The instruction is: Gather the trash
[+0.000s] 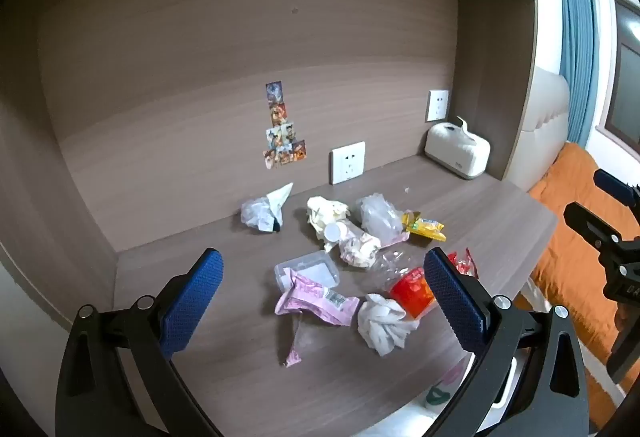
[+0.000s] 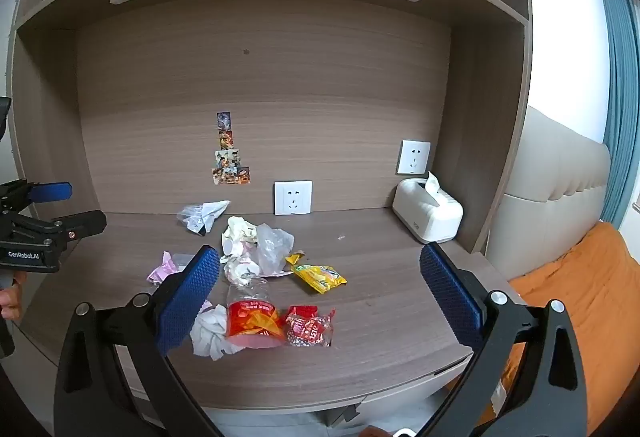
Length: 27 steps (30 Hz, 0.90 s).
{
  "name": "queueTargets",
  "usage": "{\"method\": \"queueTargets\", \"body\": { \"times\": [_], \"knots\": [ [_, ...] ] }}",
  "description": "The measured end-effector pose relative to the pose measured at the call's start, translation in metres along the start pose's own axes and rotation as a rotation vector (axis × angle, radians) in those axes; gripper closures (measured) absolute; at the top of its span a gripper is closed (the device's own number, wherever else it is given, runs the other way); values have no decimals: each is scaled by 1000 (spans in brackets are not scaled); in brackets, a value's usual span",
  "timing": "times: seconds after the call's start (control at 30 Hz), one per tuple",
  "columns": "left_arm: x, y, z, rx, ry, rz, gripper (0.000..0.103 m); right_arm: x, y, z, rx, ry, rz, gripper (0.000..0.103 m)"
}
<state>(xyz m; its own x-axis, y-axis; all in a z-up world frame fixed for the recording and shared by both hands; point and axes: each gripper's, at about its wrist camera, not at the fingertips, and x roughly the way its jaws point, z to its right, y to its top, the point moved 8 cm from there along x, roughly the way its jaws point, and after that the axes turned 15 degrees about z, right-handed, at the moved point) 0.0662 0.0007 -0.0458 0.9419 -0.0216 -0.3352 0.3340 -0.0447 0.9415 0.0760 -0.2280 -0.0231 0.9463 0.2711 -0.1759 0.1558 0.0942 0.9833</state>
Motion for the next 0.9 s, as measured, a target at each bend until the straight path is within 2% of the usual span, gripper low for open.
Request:
{"method": "queueTargets", "body": {
  "times": [0.3, 0.5, 0.9],
  "knots": [
    [-1, 0, -1, -27, -26, -21, 4, 5, 4, 0, 0, -2, 5, 3],
    [-3, 1, 3, 8, -24, -1, 4, -1, 7, -3, -8, 6, 14, 3],
    [-3, 3, 1, 4, -28, -3, 4, -1, 8, -4, -9, 12, 11, 3]
  ]
}}
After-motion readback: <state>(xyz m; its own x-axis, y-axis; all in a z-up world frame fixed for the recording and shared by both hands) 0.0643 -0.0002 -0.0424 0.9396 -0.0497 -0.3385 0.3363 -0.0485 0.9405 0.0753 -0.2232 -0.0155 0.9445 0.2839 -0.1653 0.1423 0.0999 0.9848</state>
